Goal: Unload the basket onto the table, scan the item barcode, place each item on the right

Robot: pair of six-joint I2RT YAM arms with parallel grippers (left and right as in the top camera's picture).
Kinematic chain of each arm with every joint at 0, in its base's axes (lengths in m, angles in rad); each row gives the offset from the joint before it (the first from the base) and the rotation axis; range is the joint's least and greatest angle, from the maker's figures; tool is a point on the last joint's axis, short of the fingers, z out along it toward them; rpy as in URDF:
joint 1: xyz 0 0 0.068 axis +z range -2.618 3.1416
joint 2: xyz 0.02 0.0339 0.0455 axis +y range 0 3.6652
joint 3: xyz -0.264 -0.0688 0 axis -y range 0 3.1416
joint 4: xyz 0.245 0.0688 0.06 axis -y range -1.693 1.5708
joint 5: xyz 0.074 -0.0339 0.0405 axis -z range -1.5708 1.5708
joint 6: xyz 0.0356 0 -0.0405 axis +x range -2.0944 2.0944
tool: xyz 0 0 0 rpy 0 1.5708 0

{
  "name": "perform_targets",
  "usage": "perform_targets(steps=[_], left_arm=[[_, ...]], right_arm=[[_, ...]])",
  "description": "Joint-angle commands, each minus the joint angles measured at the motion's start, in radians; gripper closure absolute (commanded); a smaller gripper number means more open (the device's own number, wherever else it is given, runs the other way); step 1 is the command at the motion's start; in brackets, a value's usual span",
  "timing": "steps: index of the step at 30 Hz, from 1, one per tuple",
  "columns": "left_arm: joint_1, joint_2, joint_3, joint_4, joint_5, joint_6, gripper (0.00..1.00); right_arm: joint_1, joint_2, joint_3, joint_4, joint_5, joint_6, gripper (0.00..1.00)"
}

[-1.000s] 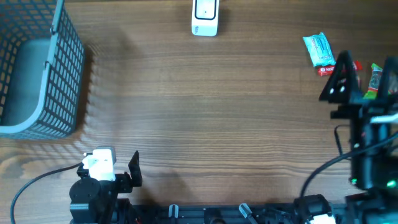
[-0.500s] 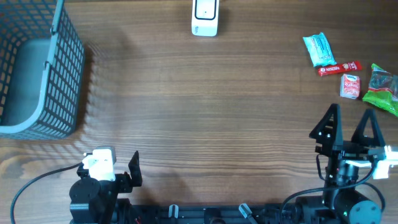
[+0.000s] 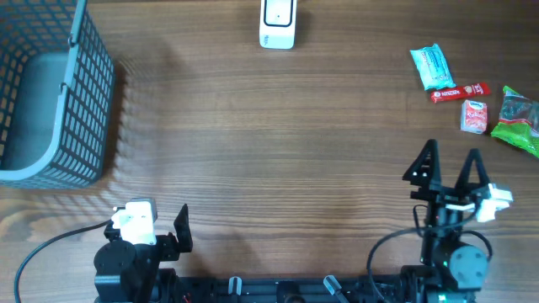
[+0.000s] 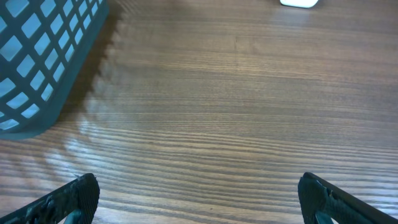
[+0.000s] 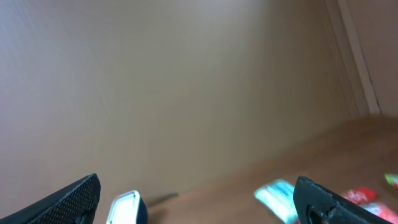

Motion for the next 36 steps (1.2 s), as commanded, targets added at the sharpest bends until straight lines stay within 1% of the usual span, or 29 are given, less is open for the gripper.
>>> perform_targets(steps=[1,6,11,13,18,36], left_arm=[[-0.005,-0.004,-0.006,0.003,-0.01,-0.01,0.0],[-0.005,-0.004,-0.006,0.003,-0.01,-0.01,0.0],[-0.005,-0.004,-0.006,0.003,-0.01,-0.01,0.0],[-0.005,-0.004,-0.006,0.003,-0.01,-0.01,0.0],[-0.005,-0.004,-0.006,0.003,-0.01,-0.01,0.0],[-0.005,-0.004,-0.006,0.003,-0.01,-0.01,0.0]], right_arm=[[-0.005,-0.018,-0.045,-0.015,0.014,0.045,0.0],[-0.005,-0.018,-0.045,-0.068,0.037,0.026,0.0],[-0.005,-0.018,-0.045,-0.208,0.027,0.008,0.0],[-0.005,-0.018,-0.045,-0.205,-0.021,-0.061,0.0],[-0.005,-0.018,-0.045,-0.213,-0.07,-0.142,0.0],[-0.004,-0.013,-0.045,-0.211,-0.066,-0.145,0.0]])
